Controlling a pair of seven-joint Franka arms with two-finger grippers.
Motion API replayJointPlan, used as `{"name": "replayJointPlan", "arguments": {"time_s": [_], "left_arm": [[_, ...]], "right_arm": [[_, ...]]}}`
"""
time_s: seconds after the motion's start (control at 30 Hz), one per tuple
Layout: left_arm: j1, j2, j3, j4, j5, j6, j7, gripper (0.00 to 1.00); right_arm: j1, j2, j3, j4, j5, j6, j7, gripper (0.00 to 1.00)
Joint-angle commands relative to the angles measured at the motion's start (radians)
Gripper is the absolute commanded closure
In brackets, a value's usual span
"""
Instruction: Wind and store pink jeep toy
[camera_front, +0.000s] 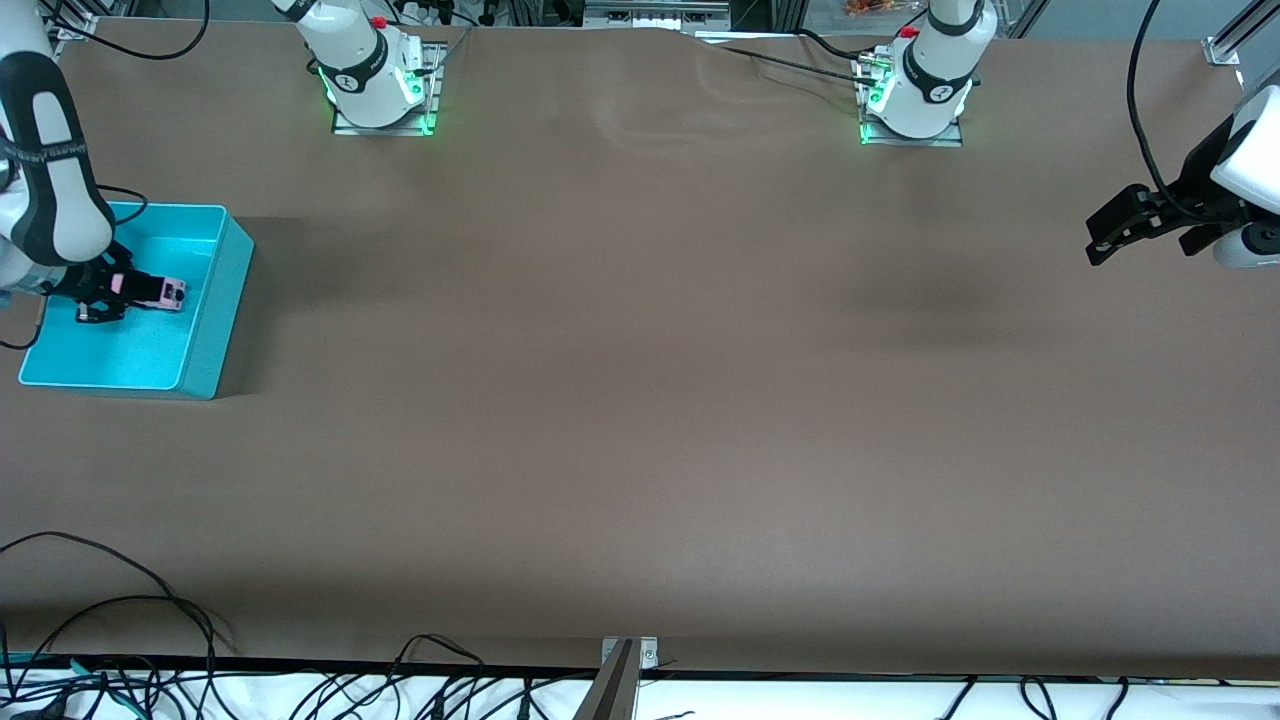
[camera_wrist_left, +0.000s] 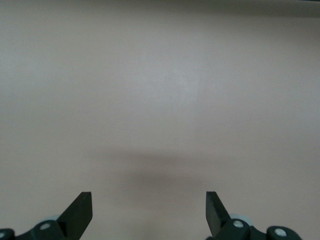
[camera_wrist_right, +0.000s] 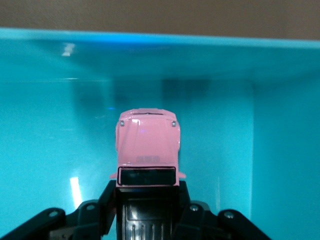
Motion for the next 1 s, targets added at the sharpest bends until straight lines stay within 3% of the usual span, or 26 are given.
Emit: {"name": "replayJointPlan", "arguments": {"time_s": [0.0, 0.03, 0.23, 0.4, 0.6, 0.97], "left_arm": [[0.006, 0.017, 0.0, 0.036, -0.016, -0.026, 0.023, 0.0], [0.006, 0.017, 0.0, 0.036, -0.016, -0.026, 0.022, 0.0], [0.006, 0.017, 0.0, 0.036, -0.016, -0.026, 0.023, 0.0], [0.008, 0.017, 0.0, 0.036, -0.016, -0.026, 0.023, 0.0], [0.006, 0.017, 0.0, 0.036, -0.016, -0.026, 0.022, 0.0], [-0.006, 0.017, -0.002, 0.036, -0.016, -0.026, 0.023, 0.0]], "right_arm": [[-0.008, 0.006, 0.008, 0.005, 0.05, 0.02, -0.032, 0.06], [-0.008, 0.004, 0.008, 0.005, 0.052, 0.018, -0.034, 0.0], [-0.003, -0.028, 0.01, 0.016, 0.052, -0.016, -0.044, 0.0], [0.005, -0.086, 0.014, 0.059, 0.049, -0.144, -0.074, 0.0], [0.006, -0.115, 0.017, 0.181, 0.046, -0.385, -0.175, 0.0], [0.006, -0.123, 0.091, 0.476, 0.042, -0.77, -0.305, 0.0]]}}
